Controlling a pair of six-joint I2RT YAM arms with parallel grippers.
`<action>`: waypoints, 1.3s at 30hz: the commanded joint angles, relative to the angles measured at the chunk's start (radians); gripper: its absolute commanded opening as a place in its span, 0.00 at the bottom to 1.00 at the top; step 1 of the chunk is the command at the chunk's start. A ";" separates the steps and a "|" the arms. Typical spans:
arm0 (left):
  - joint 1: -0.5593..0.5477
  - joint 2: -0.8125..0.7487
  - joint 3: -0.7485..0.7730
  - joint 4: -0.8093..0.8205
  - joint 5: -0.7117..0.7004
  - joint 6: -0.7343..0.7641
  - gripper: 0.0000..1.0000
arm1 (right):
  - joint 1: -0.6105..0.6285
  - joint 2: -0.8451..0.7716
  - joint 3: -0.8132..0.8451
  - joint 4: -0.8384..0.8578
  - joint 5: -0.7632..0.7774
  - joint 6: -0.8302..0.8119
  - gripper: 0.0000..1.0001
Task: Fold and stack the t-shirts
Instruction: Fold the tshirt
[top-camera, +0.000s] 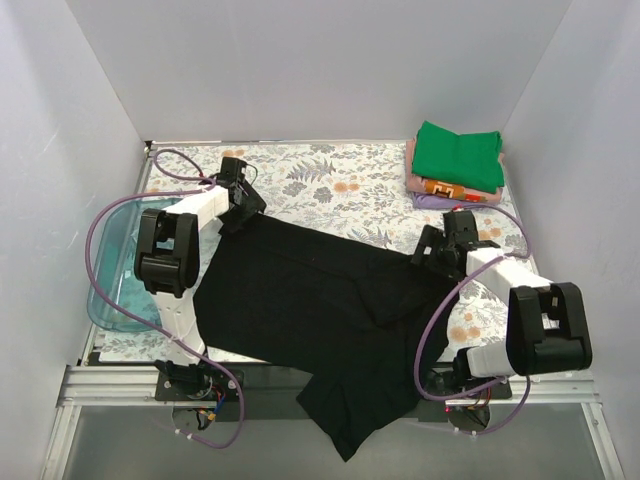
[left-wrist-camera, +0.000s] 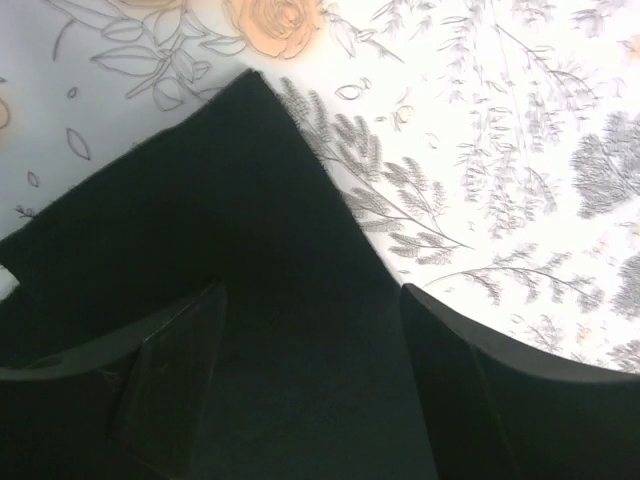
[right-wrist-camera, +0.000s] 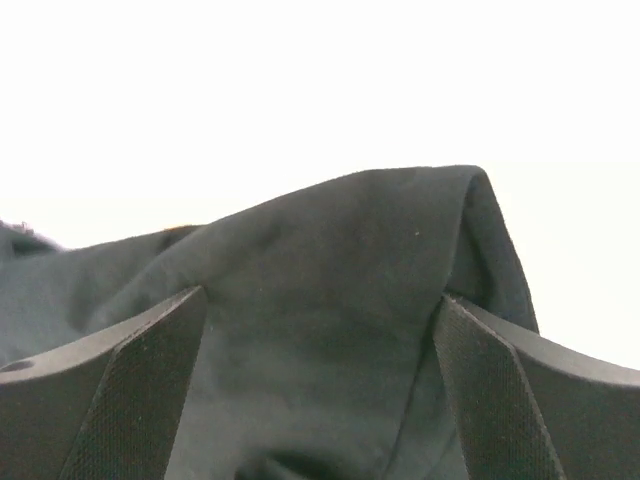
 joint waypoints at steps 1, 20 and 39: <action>-0.001 0.040 -0.035 -0.033 -0.036 -0.031 0.70 | -0.019 0.098 -0.010 0.152 -0.023 -0.054 0.97; 0.030 -0.024 -0.141 -0.264 -0.274 -0.414 0.72 | -0.118 0.432 0.308 0.249 0.047 -0.012 0.98; 0.033 -0.112 -0.037 -0.307 -0.300 -0.405 0.72 | -0.048 0.178 0.265 0.235 -0.293 -0.152 0.98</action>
